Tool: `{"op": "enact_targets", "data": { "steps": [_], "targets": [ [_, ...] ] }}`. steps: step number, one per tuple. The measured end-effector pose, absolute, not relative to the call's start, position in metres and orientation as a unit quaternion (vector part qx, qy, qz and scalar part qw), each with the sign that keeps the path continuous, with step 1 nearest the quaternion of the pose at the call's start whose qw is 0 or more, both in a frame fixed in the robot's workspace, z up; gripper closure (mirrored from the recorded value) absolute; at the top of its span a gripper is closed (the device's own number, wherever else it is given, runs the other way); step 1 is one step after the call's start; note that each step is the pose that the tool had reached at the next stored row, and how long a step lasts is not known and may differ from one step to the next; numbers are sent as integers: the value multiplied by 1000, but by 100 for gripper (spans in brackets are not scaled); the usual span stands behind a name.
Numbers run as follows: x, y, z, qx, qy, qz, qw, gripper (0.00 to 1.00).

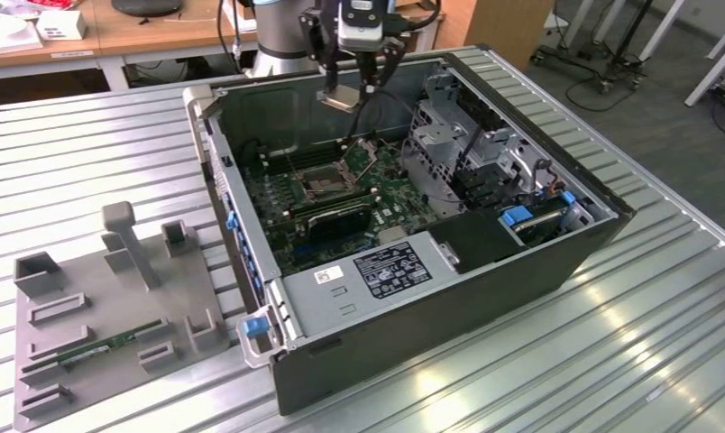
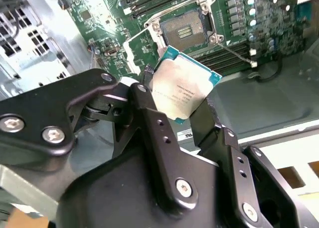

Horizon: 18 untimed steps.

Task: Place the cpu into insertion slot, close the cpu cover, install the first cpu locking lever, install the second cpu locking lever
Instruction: 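Place the cpu into insertion slot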

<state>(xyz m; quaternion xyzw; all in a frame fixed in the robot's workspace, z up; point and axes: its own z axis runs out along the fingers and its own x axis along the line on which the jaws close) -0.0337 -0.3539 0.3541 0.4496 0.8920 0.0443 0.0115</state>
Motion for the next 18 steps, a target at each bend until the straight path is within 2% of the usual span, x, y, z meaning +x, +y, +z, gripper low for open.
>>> {"op": "enact_targets", "data": {
  "steps": [18],
  "targets": [
    [-34, -354, 353, 581, 812, 42, 18, 46]
  ]
}}
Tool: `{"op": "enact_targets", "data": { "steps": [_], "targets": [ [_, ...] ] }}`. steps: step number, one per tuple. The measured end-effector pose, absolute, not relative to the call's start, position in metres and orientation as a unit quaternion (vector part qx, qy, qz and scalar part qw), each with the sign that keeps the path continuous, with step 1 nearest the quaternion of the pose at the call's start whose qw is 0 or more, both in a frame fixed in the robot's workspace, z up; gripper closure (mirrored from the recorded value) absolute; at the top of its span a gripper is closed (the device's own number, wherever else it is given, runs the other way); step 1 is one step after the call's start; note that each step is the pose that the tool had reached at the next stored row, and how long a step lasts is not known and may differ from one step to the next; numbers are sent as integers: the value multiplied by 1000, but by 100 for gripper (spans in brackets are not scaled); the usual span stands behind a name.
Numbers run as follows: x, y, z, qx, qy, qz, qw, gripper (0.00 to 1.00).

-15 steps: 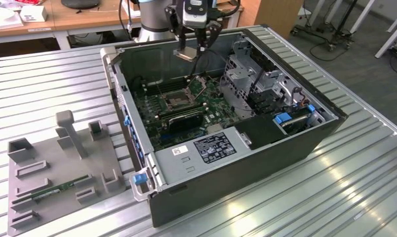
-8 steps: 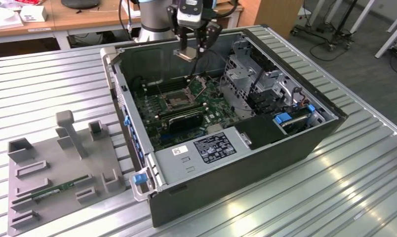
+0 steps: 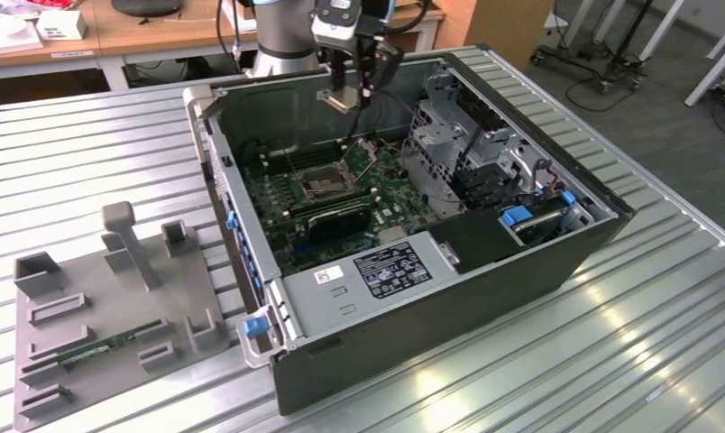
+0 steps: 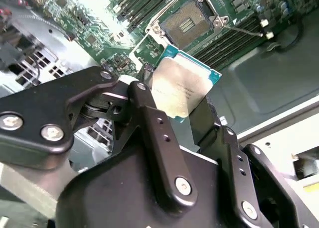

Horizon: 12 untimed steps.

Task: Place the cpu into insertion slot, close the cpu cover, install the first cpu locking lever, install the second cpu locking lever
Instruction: 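Place the cpu into insertion slot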

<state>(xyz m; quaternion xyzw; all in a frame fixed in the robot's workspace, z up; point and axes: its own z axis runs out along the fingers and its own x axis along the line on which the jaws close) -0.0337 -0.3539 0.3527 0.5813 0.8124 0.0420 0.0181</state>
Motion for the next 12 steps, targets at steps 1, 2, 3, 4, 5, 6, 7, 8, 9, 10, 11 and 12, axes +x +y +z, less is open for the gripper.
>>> {"op": "enact_targets", "data": {
  "steps": [1, 2, 3, 4, 5, 6, 7, 8, 9, 10, 11, 12],
  "targets": [
    [-34, -354, 353, 589, 807, 42, 19, 46],
    [-34, -354, 352, 596, 802, 42, 19, 46],
    [-34, -354, 352, 603, 797, 41, 19, 46],
    [-34, -354, 352, 610, 791, 41, 20, 46],
    [-34, -354, 352, 617, 786, 41, 20, 46],
    [-34, -354, 352, 624, 780, 41, 20, 46],
    [-34, -354, 352, 630, 775, 41, 21, 46],
    [-34, -354, 352, 638, 769, 41, 21, 46],
    [-34, -354, 352, 644, 763, 40, 21, 46],
    [-34, -354, 352, 651, 758, 40, 22, 46],
    [-34, -354, 352, 657, 753, 40, 22, 46],
    [-34, -354, 351, 663, 747, 40, 22, 46]
  ]
}}
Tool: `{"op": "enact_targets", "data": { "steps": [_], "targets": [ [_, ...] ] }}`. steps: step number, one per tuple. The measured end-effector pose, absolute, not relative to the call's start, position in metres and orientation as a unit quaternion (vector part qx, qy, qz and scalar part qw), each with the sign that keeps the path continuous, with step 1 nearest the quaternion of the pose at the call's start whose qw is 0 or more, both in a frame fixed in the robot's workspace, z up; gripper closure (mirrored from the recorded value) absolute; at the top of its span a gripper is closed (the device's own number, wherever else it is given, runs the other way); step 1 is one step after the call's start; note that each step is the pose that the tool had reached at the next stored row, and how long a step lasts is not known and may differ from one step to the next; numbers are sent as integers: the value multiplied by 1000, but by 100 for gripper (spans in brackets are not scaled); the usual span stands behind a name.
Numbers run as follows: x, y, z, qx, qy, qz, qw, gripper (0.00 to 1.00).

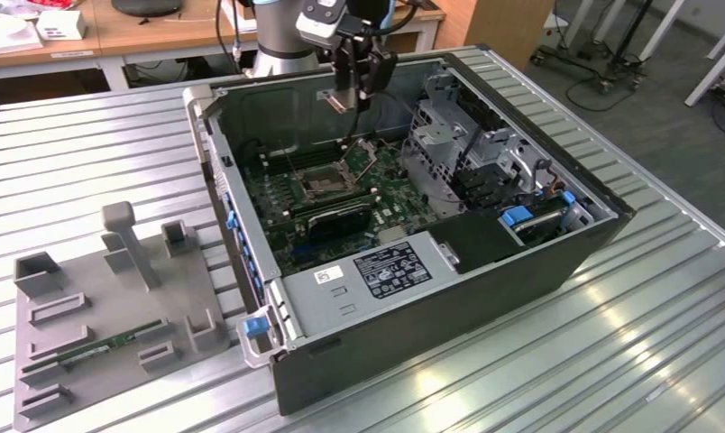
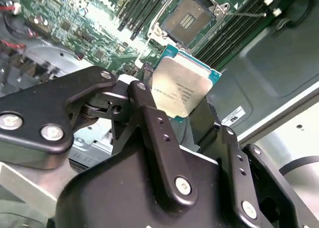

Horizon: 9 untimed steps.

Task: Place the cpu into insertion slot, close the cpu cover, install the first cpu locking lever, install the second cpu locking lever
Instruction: 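Place the cpu into insertion slot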

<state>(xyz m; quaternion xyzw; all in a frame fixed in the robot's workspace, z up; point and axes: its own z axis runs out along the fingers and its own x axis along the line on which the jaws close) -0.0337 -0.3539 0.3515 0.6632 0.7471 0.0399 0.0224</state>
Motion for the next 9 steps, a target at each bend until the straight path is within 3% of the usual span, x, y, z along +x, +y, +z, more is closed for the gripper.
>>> {"op": "enact_targets", "data": {
  "steps": [9],
  "targets": [
    [-34, -354, 351, 702, 711, 39, 25, 46]
  ]
}}
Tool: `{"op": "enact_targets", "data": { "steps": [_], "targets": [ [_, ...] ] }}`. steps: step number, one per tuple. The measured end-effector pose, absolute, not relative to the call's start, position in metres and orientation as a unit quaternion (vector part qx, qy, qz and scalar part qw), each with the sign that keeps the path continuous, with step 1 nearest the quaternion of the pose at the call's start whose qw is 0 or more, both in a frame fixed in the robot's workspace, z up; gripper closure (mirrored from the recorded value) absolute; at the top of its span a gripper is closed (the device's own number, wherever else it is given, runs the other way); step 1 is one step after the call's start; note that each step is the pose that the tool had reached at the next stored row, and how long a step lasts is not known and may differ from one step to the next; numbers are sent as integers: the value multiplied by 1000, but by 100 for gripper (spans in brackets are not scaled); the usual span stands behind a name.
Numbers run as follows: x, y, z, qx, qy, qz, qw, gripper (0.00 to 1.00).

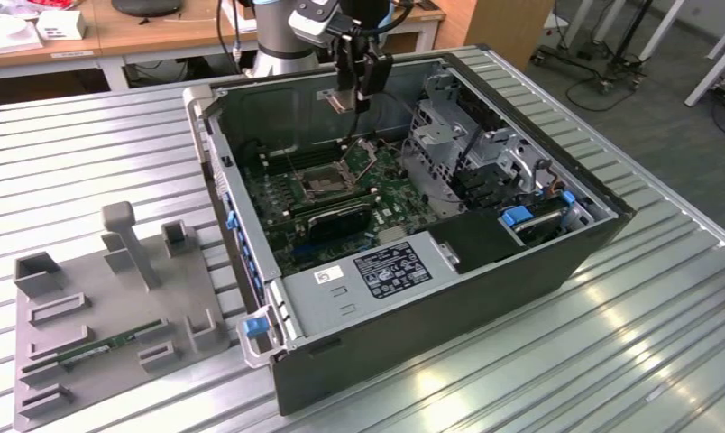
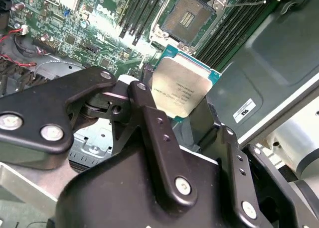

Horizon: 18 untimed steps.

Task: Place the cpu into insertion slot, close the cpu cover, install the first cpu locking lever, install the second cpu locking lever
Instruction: 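Place the cpu into insertion slot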

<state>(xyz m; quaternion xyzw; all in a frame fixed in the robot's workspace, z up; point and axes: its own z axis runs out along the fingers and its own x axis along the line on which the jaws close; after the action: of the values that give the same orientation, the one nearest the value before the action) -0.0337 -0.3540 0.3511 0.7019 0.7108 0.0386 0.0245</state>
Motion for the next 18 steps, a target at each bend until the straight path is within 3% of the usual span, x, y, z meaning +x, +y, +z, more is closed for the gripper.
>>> {"op": "enact_targets", "data": {
  "steps": [18],
  "targets": [
    [-34, -354, 351, 715, 698, 38, 25, 46]
  ]
}}
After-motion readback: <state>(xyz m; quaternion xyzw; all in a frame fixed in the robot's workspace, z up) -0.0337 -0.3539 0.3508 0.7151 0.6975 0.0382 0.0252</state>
